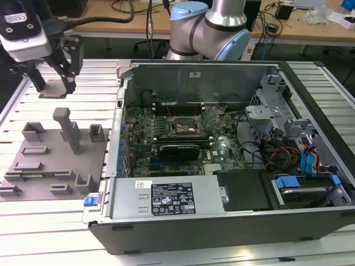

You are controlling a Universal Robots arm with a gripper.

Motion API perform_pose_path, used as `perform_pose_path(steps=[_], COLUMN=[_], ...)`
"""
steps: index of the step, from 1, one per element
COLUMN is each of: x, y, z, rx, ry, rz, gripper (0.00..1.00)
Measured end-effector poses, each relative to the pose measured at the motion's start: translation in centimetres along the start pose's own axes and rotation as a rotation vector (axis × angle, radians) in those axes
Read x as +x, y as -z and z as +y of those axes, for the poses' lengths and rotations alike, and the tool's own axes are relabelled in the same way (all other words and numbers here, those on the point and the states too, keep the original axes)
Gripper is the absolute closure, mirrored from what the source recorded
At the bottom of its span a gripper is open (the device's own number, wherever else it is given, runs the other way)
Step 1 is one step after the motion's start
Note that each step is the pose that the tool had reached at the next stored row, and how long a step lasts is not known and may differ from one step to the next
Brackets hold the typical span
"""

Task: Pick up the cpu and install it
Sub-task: 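Pick up the cpu and move it towards the insertion slot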

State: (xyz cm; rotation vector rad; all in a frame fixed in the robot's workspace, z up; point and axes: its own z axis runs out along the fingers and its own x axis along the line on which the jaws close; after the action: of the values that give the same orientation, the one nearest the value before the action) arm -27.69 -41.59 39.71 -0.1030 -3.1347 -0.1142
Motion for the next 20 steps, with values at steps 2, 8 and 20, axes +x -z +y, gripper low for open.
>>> perform_pose_path(steps=[2,8,20], x=[-0.83,-3.68,-9.25], y=[0.00,0.01,0.01], z=[0.05,0.24,0.60], rx=[0.0001,0.0002,0.0000], ry=[0.000,0.000,0.000], rz=[0.0000,0.0001,0.0000], gripper=[0.45,0.45,0.45])
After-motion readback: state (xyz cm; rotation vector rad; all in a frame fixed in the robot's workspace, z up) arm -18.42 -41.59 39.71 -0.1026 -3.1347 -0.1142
